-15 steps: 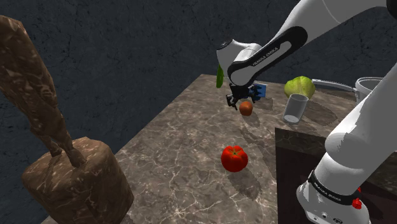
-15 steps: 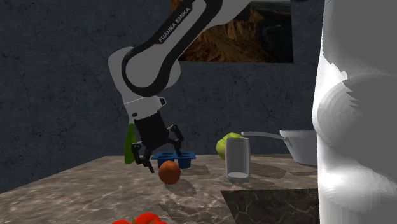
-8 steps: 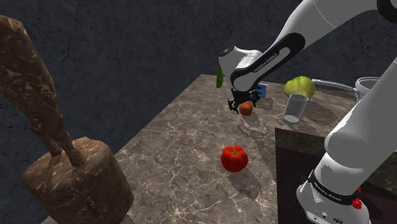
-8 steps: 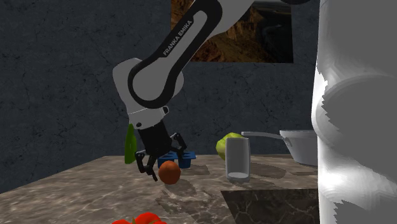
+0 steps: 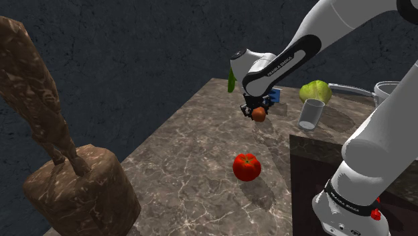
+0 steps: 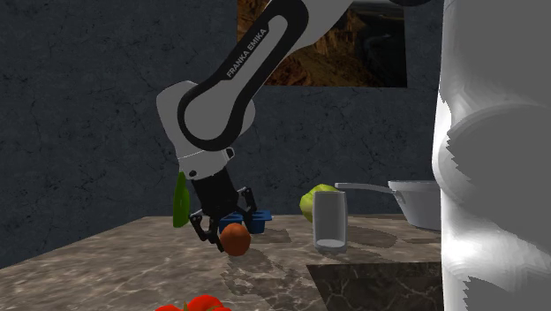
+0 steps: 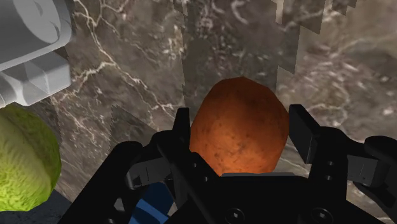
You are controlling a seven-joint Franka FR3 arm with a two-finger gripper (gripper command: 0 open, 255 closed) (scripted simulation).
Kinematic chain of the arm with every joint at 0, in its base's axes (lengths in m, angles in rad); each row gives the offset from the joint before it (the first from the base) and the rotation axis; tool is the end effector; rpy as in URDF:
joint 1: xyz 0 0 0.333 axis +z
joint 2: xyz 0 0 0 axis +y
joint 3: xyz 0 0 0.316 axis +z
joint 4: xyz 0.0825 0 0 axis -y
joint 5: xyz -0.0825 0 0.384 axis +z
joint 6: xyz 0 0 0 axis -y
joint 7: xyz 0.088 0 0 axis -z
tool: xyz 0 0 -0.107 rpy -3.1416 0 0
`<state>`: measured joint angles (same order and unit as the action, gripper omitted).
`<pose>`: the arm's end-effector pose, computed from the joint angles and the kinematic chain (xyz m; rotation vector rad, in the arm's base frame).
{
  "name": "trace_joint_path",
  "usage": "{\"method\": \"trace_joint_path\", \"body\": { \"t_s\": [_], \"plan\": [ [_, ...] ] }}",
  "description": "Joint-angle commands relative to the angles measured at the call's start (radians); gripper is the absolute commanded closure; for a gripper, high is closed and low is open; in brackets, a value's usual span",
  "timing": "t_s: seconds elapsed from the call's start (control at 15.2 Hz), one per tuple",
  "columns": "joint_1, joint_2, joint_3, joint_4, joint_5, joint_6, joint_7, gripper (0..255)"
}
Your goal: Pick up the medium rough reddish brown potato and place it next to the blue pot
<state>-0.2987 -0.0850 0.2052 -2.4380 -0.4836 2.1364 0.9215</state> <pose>0.4484 -0.0627 0.3224 2.5258 -0.9356 -0.0540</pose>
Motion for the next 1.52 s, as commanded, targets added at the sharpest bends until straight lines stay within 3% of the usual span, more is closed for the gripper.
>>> {"method": "trace_joint_path", "body": {
  "t_s": [0.0, 0.4, 1.45],
  "plan": [
    [0.000, 0.000, 0.000, 0.000, 0.000, 0.001, 0.000, 255],
    [0.000, 0.000, 0.000, 0.000, 0.000, 0.001, 0.000, 255],
    [0.013, -0.128, -0.002, 0.092, 0.077, -0.192, -0.116, 255]
  ]
}}
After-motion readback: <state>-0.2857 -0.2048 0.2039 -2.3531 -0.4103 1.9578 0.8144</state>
